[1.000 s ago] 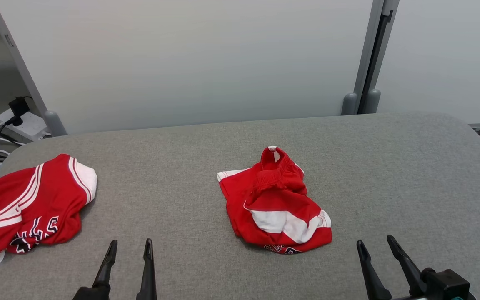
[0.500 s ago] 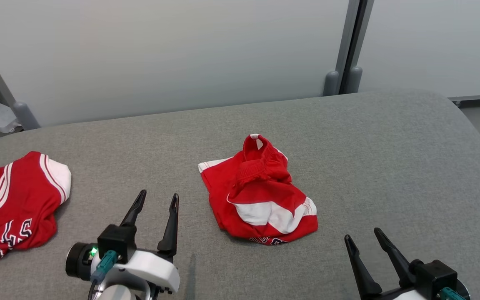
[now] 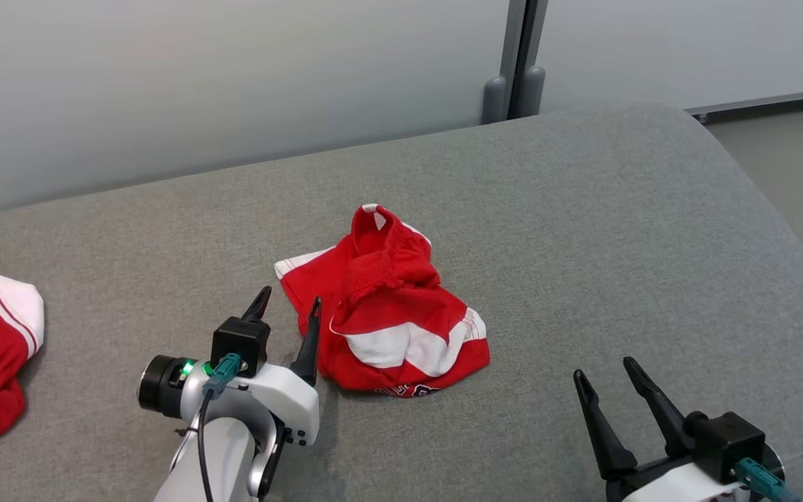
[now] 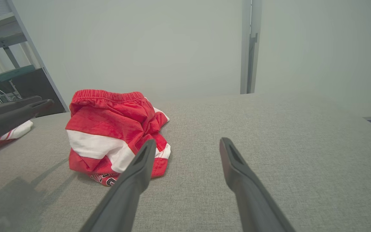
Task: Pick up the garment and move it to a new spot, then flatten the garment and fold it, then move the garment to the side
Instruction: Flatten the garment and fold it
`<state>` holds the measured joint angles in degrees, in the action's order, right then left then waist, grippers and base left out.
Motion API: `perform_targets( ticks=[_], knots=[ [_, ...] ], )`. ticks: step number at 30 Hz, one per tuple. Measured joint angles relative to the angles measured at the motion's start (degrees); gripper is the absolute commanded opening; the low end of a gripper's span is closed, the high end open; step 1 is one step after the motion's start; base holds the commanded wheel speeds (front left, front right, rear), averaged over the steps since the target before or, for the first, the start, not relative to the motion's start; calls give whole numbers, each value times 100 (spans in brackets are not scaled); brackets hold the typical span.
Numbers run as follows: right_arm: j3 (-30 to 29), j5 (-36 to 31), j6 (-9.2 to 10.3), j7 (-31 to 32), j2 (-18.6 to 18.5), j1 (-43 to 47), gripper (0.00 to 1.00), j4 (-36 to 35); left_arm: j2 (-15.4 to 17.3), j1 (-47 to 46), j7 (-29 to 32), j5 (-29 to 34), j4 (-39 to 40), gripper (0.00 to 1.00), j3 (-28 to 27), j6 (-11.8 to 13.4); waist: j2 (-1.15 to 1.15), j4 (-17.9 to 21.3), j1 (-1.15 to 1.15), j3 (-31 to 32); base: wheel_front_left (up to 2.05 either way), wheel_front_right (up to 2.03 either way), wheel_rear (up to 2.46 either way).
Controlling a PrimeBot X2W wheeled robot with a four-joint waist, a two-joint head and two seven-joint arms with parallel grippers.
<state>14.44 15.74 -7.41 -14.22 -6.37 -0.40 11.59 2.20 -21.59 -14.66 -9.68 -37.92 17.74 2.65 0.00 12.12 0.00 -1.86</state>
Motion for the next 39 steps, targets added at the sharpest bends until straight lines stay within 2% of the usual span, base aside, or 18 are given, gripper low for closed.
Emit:
perform_targets(
  ticks=[14,25,33,34,35,36,39],
  knots=[
    [245,107,0,-1,-16,-306,100,-8,-8,-675,0,-166,-812,100,847,43,0,377,0,-231,0,0,0],
    [278,148,0,-1,-70,-448,100,-112,-10,-1090,0,-520,-1278,100,1348,34,0,595,0,-513,0,0,0],
    [243,147,0,-1,-32,-525,100,-140,-3,-1201,0,-858,-1312,100,1973,-218,0,637,0,-674,0,0,0],
    [232,147,0,-1,-19,-525,100,-138,-5,-1201,0,-881,-1312,94,2038,-216,0,631,0,-668,0,0,0],
    [224,146,0,-1,-4,-525,100,-138,-5,-1201,0,-944,-1311,22,2082,-216,0,625,0,-662,0,0,0],
    [221,146,0,-1,11,-525,100,-138,-7,-1201,0,-1012,-1311,0,2143,-218,0,619,0,-652,0,0,0],
    [214,146,0,-1,43,-525,100,-137,-3,-1200,0,-1126,-1284,0,2237,-218,0,592,0,-617,0,0,0]
  ],
)
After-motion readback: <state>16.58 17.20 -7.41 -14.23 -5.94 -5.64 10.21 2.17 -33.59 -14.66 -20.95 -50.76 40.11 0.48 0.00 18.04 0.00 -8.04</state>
